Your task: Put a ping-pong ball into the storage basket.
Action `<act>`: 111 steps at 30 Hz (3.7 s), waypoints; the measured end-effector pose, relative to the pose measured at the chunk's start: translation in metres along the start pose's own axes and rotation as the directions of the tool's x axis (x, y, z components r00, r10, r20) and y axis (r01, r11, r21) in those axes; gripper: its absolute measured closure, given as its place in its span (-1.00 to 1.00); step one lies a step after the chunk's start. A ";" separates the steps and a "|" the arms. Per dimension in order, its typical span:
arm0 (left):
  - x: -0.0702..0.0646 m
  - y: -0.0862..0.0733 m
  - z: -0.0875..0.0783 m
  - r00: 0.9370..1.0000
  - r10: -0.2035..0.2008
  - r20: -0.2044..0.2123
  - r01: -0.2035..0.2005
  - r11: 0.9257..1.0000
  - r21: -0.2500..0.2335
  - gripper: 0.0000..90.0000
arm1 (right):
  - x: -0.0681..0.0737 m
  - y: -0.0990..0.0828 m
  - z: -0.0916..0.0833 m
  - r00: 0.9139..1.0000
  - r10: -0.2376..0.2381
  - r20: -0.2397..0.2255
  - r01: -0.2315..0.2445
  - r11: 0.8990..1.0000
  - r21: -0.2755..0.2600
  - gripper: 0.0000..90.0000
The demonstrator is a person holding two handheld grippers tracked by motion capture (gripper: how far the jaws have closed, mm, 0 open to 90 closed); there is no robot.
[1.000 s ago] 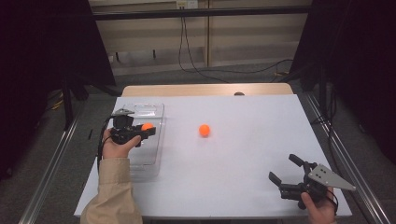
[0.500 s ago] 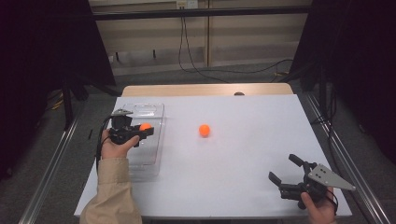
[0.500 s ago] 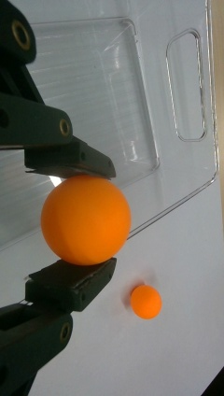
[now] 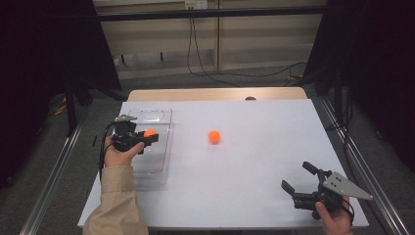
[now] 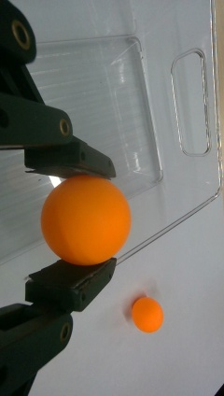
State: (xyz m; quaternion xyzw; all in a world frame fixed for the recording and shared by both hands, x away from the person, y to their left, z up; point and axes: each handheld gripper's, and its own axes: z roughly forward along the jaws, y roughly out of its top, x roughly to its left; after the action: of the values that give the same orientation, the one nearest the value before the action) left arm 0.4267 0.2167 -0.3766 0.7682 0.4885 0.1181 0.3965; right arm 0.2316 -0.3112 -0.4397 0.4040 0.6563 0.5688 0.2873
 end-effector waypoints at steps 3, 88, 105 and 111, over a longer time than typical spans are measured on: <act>0.000 0.000 0.000 1.000 0.001 -0.010 -0.001 1.000 0.008 0.12 | 0.000 0.000 0.000 1.000 -0.002 0.000 0.002 1.000 0.000 -0.97; -0.053 0.015 0.015 0.996 0.066 0.059 -0.064 0.998 -0.022 -0.78 | 0.000 0.000 0.000 1.000 -0.003 0.000 0.003 1.000 0.001 -0.97; -0.063 0.016 0.021 0.994 0.078 0.072 -0.075 0.996 -0.041 -0.82 | 0.001 0.000 0.001 1.000 -0.003 -0.004 0.003 1.000 0.001 -0.97; -0.068 0.016 0.024 0.993 0.090 0.081 -0.087 0.996 -0.036 -0.82 | 0.001 0.000 0.001 1.000 -0.005 -0.003 0.005 1.000 0.002 -0.97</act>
State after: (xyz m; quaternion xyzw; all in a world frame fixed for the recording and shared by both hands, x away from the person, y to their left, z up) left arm 0.4173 0.1437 -0.3670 0.7869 0.4353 0.1116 0.4229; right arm 0.2320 -0.3102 -0.4394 0.4018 0.6581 0.5682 0.2873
